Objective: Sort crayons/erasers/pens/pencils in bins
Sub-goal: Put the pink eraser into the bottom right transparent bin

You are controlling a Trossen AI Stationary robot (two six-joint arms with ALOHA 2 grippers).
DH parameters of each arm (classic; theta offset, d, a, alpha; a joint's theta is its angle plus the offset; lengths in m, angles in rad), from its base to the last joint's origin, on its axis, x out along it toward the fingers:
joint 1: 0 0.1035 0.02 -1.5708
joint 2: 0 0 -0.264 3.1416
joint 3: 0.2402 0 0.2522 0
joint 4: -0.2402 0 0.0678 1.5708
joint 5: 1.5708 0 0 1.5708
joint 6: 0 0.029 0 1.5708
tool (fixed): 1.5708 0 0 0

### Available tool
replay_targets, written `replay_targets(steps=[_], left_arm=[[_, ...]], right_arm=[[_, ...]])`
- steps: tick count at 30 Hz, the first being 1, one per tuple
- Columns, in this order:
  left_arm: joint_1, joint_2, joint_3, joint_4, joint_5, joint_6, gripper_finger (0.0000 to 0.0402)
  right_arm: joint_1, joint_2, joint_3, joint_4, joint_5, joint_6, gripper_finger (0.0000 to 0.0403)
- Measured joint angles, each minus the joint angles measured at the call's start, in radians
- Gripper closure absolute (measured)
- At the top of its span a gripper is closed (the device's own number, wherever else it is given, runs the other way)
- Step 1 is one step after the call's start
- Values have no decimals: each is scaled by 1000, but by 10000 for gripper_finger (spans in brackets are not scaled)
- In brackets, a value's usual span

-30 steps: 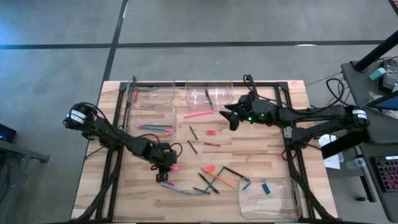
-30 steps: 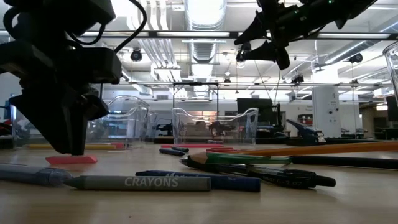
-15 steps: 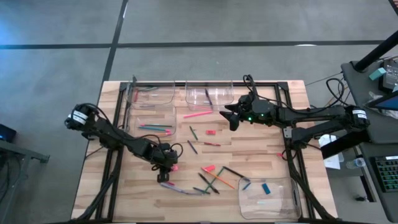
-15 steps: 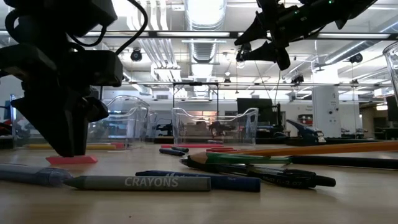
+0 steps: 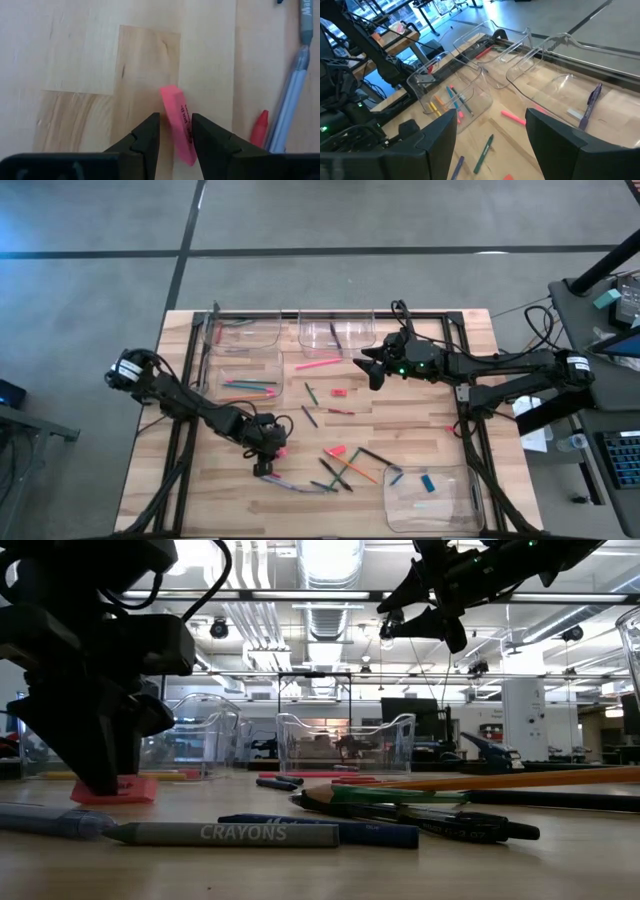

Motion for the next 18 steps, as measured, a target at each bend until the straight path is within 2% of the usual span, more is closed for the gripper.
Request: replay_targets(steps=[15,18], left_arm=[[-3,1,-13,40,15,-2,304],[-3,1,-14,43,15,-2,315]], right_arm=[[0,0,0,0,0,-1,179],[0,0,0,0,0,-1,179]])
